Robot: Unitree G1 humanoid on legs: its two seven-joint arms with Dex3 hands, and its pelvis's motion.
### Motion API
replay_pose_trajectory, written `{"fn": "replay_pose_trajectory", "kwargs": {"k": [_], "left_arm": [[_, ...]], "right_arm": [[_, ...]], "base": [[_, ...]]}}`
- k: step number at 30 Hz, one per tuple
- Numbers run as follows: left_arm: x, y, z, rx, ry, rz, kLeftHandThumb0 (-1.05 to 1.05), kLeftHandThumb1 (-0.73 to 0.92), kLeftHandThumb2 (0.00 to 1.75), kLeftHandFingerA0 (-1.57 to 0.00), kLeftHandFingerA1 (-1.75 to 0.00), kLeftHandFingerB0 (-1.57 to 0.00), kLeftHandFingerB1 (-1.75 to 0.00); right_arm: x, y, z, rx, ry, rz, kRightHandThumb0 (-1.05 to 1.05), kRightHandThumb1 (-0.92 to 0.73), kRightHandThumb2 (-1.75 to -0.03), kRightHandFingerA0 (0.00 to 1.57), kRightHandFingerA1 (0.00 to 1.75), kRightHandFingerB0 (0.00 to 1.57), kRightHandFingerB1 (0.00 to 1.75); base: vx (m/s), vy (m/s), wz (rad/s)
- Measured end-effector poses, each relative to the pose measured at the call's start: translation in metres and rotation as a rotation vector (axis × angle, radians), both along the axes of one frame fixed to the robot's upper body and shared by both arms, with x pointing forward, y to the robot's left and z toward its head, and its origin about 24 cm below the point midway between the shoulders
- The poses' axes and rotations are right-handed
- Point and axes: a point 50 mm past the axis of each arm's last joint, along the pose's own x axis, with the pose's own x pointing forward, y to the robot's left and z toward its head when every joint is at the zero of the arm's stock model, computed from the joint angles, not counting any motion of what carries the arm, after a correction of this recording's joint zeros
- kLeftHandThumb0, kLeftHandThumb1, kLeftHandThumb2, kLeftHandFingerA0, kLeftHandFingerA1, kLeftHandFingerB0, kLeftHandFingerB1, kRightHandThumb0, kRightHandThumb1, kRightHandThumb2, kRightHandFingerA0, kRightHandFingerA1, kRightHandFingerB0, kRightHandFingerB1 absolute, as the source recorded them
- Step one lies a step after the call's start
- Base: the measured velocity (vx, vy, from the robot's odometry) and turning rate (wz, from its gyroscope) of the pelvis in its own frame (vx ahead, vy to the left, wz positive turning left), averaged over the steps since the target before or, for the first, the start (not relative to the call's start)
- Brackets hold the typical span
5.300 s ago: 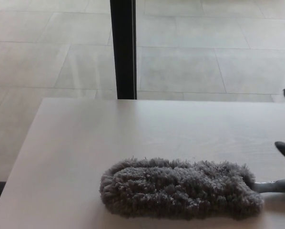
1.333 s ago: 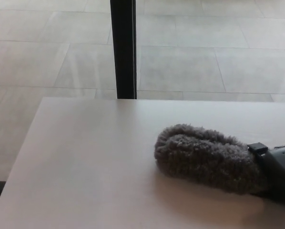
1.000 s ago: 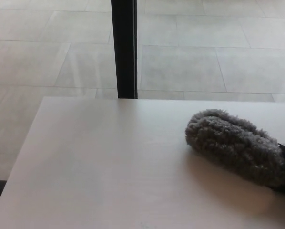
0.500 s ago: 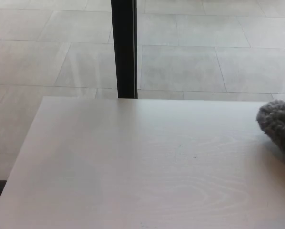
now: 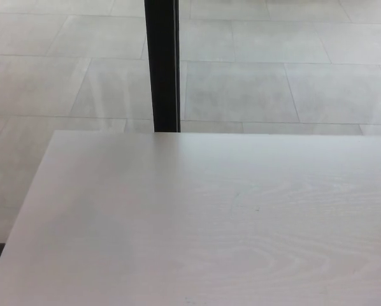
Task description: The robot uses its right hand to pick up the duster kept in the middle of the desk and use it to wipe the desk by swiping its surface twice
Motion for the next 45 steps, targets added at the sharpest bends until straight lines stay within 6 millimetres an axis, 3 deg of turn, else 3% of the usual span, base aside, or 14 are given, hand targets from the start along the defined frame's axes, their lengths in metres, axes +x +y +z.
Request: {"fn": "replay_pose_trajectory", "kwargs": {"k": [7,17,18,19,21,24,25,26,27,30,35,39,40,45], "left_arm": [[0.002,0.001,0.002,-0.002,-0.015,-0.005,-0.51,0.92,0.7,-0.47,-0.63,-0.49,-0.49],[0.006,0.002,0.004,-0.007,-0.038,-0.015,-0.51,0.92,0.68,-0.46,-0.63,-0.47,-0.49],[0.006,0.002,0.004,-0.008,-0.039,-0.014,-0.52,0.92,0.69,-0.45,-0.64,-0.47,-0.5],[0.006,0.002,0.004,-0.009,-0.04,-0.016,-0.52,0.92,0.69,-0.45,-0.64,-0.45,-0.5],[0.007,0.002,0.004,-0.01,-0.042,-0.017,-0.5,0.92,0.68,-0.46,-0.61,-0.45,-0.48],[0.008,0.002,0.005,-0.01,-0.044,-0.025,-0.51,0.92,0.68,-0.49,-0.62,-0.49,-0.49],[0.009,0.001,0.004,-0.009,-0.043,-0.027,-0.51,0.92,0.69,-0.46,-0.62,-0.47,-0.49],[0.009,0.001,0.004,-0.01,-0.042,-0.028,-0.52,0.92,0.7,-0.47,-0.62,-0.48,-0.49],[0.009,0.001,0.005,-0.009,-0.043,-0.029,-0.51,0.92,0.69,-0.46,-0.65,-0.46,-0.5],[0.01,0.001,0.005,-0.009,-0.046,-0.03,-0.5,0.92,0.69,-0.48,-0.64,-0.48,-0.5],[0.012,0.001,0.005,-0.007,-0.05,-0.032,-0.51,0.92,0.69,-0.45,-0.66,-0.46,-0.51],[0.014,0.003,0.007,-0.001,-0.054,-0.037,-0.5,0.92,0.71,-0.46,-0.64,-0.46,-0.5],[0.015,0.003,0.008,0.001,-0.055,-0.039,-0.5,0.92,0.7,-0.45,-0.67,-0.45,-0.51],[0.02,0.007,0.013,0.018,-0.061,-0.05,-0.5,0.92,0.69,-0.45,-0.65,-0.45,-0.51]], "right_arm": [[0.021,0.023,0.0,-0.094,0.058,0.152,-0.47,-0.72,-0.65,0.87,1.46,0.72,0.86],[0.08,0.125,0.002,-0.204,0.039,0.559,-0.4,-0.71,-0.67,0.83,1.63,0.74,1.11],[0.083,0.135,0.001,-0.219,0.039,0.595,-0.41,-0.76,-0.62,0.84,1.53,0.72,0.99],[0.086,0.146,-0.001,-0.223,0.034,0.634,-0.39,-0.75,-0.65,0.85,1.47,0.48,0.49],[0.089,0.167,-0.005,-0.218,0.026,0.691,-0.38,-0.76,-0.65,0.83,1.44,0.49,0.53],[0.088,0.189,-0.013,-0.203,0.022,0.752,-0.37,-0.74,-0.7,0.78,1.37,0.64,0.75],[0.088,0.202,-0.015,-0.204,0.016,0.791,-0.34,-0.69,-0.75,0.77,1.63,0.64,1.32],[0.087,0.208,-0.016,-0.199,0.008,0.809,-0.34,-0.68,-0.77,0.79,1.59,0.7,1.08],[0.086,0.218,-0.018,-0.19,-0.009,0.838,-0.26,-0.64,-0.82,0.98,1.71,0.74,1.37],[0.083,0.25,-0.02,-0.156,-0.076,0.938,-0.32,-0.64,-0.87,0.89,1.75,0.78,1.57],[0.071,0.285,-0.022,-0.126,-0.146,1.095,-0.3,-0.59,-1.06,0.95,1.75,0.79,1.56],[0.054,0.305,-0.024,-0.108,-0.19,1.216,-0.3,-0.49,-0.93,0.92,1.75,0.7,1.58],[0.051,0.309,-0.023,-0.105,-0.2,1.242,-0.31,-0.53,-0.89,0.91,1.75,0.76,1.34],[0.022,0.315,-0.024,-0.094,-0.233,1.392,-0.31,-0.63,-0.81,0.91,1.75,0.74,1.19]], "base": [[0.0,0.0,0.0],[0.0,0.0,0.0],[0.0,0.0,0.0],[0.0,0.0,0.0],[0.0,0.0,0.0],[0.0,0.0,0.0],[0.0,0.0,0.0],[0.0,0.0,0.0],[0.0,0.0,0.0],[0.0,0.0,0.0],[0.0,0.0,0.0],[0.0,0.0,0.0],[0.0,0.0,0.0],[0.0,0.0,0.0]]}}
